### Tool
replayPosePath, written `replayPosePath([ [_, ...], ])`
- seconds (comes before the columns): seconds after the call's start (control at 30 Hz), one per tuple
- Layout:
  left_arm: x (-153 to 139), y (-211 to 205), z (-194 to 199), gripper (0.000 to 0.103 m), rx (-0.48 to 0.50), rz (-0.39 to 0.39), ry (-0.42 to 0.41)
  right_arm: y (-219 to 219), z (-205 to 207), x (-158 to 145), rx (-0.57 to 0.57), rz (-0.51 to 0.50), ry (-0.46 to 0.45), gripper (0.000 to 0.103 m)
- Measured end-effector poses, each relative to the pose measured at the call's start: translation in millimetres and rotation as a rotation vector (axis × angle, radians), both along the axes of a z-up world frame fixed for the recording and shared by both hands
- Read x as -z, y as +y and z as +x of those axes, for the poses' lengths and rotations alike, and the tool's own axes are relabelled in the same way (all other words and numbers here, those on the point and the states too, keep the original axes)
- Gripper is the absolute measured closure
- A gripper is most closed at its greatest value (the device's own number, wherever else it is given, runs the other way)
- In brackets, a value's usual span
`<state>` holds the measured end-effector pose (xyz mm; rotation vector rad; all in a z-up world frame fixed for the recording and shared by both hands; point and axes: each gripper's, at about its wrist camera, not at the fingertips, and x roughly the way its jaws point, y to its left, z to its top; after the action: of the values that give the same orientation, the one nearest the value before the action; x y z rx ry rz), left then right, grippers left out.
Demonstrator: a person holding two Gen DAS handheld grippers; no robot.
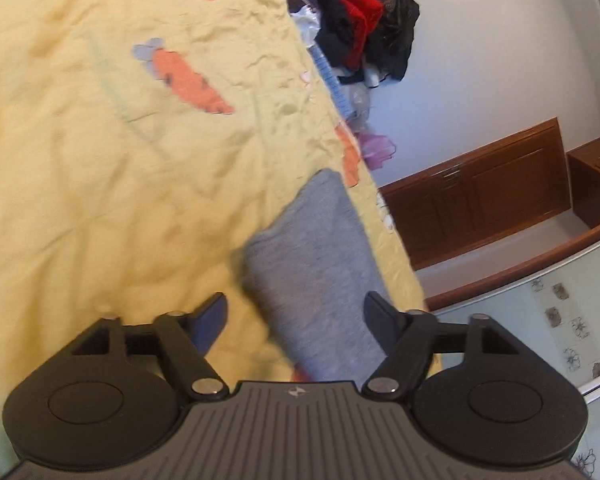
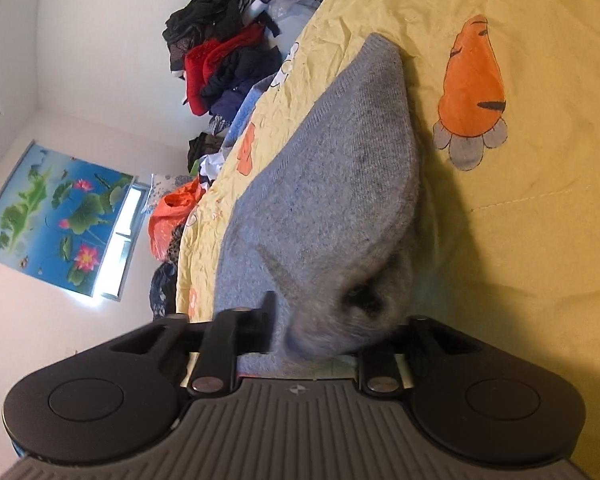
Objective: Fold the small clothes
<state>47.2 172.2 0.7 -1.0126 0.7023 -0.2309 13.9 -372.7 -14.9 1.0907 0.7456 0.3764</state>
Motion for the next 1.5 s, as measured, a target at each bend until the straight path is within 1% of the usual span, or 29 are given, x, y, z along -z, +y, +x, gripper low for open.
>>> replayPosePath([
  [0.07,-0.4,-9.5,14.7,0.023,0.005,0.008,-0.008,1.7,0.9,-0.1,0.0,0.002,0.001,0.057],
  [0.17,-1.8,-21.9,28.5,0.024,-0.018,0.06,-0.032,1.1,-0.1,6.4,0.006,0.012,0.027,0.056],
  [0.27,-1.3,-30.2,39.3,0.024,-0.001,0.041,-0.037,-0.7,-2.2,14.7,0.007,0.008,0.051,0.056],
  [0.3,-0.5,-33.0,42.5,0.028,0.002,0.041,-0.04,-0.3,-1.8,17.5,0.014,0.006,0.058,0.056],
  [0.33,3.4,-35.2,46.5,0.055,0.007,0.037,-0.027,0.2,-1.1,20.7,0.024,0.004,0.063,0.059],
  [0.37,9.1,-36.7,51.3,0.097,0.008,0.036,0.015,1.3,1.3,22.9,0.03,0.0,0.067,0.066],
  [0.4,18.4,-37.9,54.9,0.098,0.002,0.041,0.07,3.0,4.7,25.5,0.034,-0.02,0.088,0.074],
  [0.43,23.4,-37.4,53.5,0.098,-0.01,0.025,0.062,5.4,8.2,27.5,0.029,-0.032,0.096,0.088],
  [0.47,21.9,-38.0,50.6,0.098,-0.011,0.033,0.039,7.4,10.7,28.5,0.018,-0.043,0.095,0.088],
  [0.5,16.1,-39.1,45.5,0.098,-0.006,0.064,0.012,9.4,11.9,27.9,0.005,-0.065,0.094,0.088],
  [0.6,-9.0,-39.4,22.5,0.098,0.026,0.122,-0.078,11.2,3.1,19.8,-0.018,-0.087,0.065,0.088],
  [0.67,-24.6,-35.0,3.7,0.099,0.042,0.134,-0.115,6.2,-6.7,9.2,-0.034,-0.094,0.033,0.088],
  [0.77,-38.6,-26.5,-36.6,0.099,0.064,0.116,-0.117,-3.6,-26.9,-5.2,-0.077,-0.097,0.009,0.088],
  [0.83,-43.1,-22.0,-72.4,0.099,0.091,0.115,-0.11,-8.7,-47.2,-14.5,-0.125,-0.108,0.011,0.088],
  [0.9,-40.8,-18.0,-108.9,0.098,0.113,0.157,-0.083,-13.7,-71.6,-21.1,-0.173,-0.122,0.01,0.088],
  [0.97,-30.9,-13.3,-136.6,0.098,0.124,0.204,-0.05,-16.2,-92.4,-18.9,-0.213,-0.12,0.034,0.088],
  [1.0,-24.2,-9.7,-146.1,0.097,0.124,0.223,-0.042,-14.2,-100.2,-16.7,-0.236,-0.141,0.039,0.088],
  [1.03,-19.4,-6.9,-151.4,0.094,0.127,0.238,-0.025,-11.6,-106.3,-13.8,-0.251,-0.168,0.047,0.087],
  [1.1,-15.0,1.6,-153.2,0.087,0.107,0.247,0.038,-12.8,-114.5,-6.9,-0.236,-0.204,0.106,0.077],
  [1.13,-16.5,8.6,-152.9,0.076,0.081,0.246,0.067,-17.5,-116.6,-6.0,-0.217,-0.214,0.133,0.061],
  [1.17,-20.5,16.2,-152.8,0.062,0.047,0.251,0.082,-24.6,-118.1,-8.5,-0.189,-0.22,0.131,0.051],
  [1.2,-27.5,27.2,-153.5,0.054,-0.008,0.264,0.074,-34.0,-118.8,-14.2,-0.154,-0.222,0.112,0.051],
  [1.23,-36.9,36.7,-155.4,0.037,-0.075,0.28,0.043,-45.3,-119.2,-21.1,-0.119,-0.222,0.089,0.05],
  [1.27,-47.2,43.9,-155.5,0.024,-0.136,0.305,-0.001,-56.3,-117.6,-29.2,-0.079,-0.23,0.062,0.049],
  [1.3,-58.6,48.8,-152.2,0.02,-0.178,0.334,-0.052,-66.1,-114.8,-37.5,-0.035,-0.253,0.034,0.047],
  [1.33,-68.4,51.3,-144.8,0.019,-0.189,0.359,-0.105,-72.7,-107.0,-44.7,0.003,-0.286,0.013,0.045],
  [1.37,-75.5,51.7,-133.6,0.019,-0.174,0.378,-0.143,-76.8,-96.5,-50.3,0.022,-0.319,-0.004,0.045],
  [1.43,-83.7,43.0,-94.4,0.019,-0.084,0.434,-0.165,-77.2,-71.3,-57.7,0.026,-0.378,-0.037,0.045],
  [1.5,-81.6,29.1,-55.1,0.019,0.002,0.494,-0.165,-71.9,-41.8,-58.3,0.005,-0.389,-0.06,0.045],
])
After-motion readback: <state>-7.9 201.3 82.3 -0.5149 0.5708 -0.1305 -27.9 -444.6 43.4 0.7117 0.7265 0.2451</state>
